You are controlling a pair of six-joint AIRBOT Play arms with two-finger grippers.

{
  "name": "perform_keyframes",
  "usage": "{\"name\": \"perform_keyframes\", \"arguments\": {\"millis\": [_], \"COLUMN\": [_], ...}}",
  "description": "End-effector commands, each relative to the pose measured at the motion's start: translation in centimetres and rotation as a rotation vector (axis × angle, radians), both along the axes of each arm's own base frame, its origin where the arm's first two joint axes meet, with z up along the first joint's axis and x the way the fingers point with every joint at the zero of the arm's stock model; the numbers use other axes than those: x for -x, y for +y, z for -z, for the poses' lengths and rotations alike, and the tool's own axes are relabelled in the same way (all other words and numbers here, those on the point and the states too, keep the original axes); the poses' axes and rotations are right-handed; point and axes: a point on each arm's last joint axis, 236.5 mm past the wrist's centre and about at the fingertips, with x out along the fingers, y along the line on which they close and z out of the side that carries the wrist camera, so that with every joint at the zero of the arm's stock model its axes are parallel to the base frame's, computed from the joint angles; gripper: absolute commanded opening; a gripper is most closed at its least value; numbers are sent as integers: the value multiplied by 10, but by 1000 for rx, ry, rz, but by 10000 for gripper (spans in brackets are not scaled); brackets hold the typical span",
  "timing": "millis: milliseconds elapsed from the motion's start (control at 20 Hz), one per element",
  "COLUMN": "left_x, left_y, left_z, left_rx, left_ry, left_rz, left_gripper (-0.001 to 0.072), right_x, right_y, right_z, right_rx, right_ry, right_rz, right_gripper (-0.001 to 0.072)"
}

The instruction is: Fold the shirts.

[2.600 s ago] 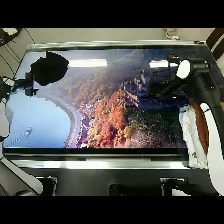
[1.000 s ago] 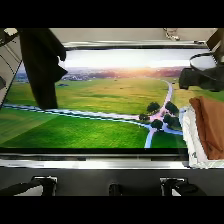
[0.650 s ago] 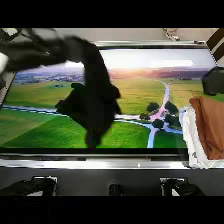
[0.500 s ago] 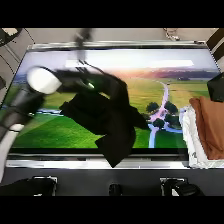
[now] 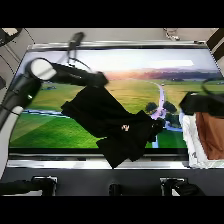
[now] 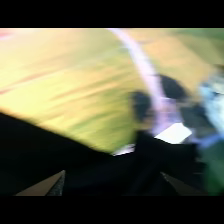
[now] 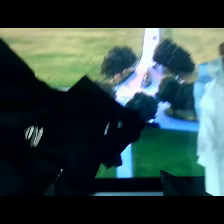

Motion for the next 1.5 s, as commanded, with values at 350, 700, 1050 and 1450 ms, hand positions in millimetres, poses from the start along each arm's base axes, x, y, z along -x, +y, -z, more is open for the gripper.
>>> {"name": "perform_keyframes", "arguments": {"millis": [350,700,1050,1450], "left_x": [52,12,-34,-19], "left_y": [242,231,242,241], "left_z": [218,252,217,257], "left_rx": [-14,78,179,151], "left_ry": [644,502,340,455], "left_rz": [-503,-618,-651,-629], "left_gripper": [616,616,610,603], "right_x": [83,101,107,106], "right_y": [80,89,88,90], "right_z": [197,232,248,247], "right_rx": [-293,-350,-352,-364], "right_ry": [655,721,739,737], "right_rz": [-125,-96,-73,-60], "right_gripper": [696,711,710,709]}}
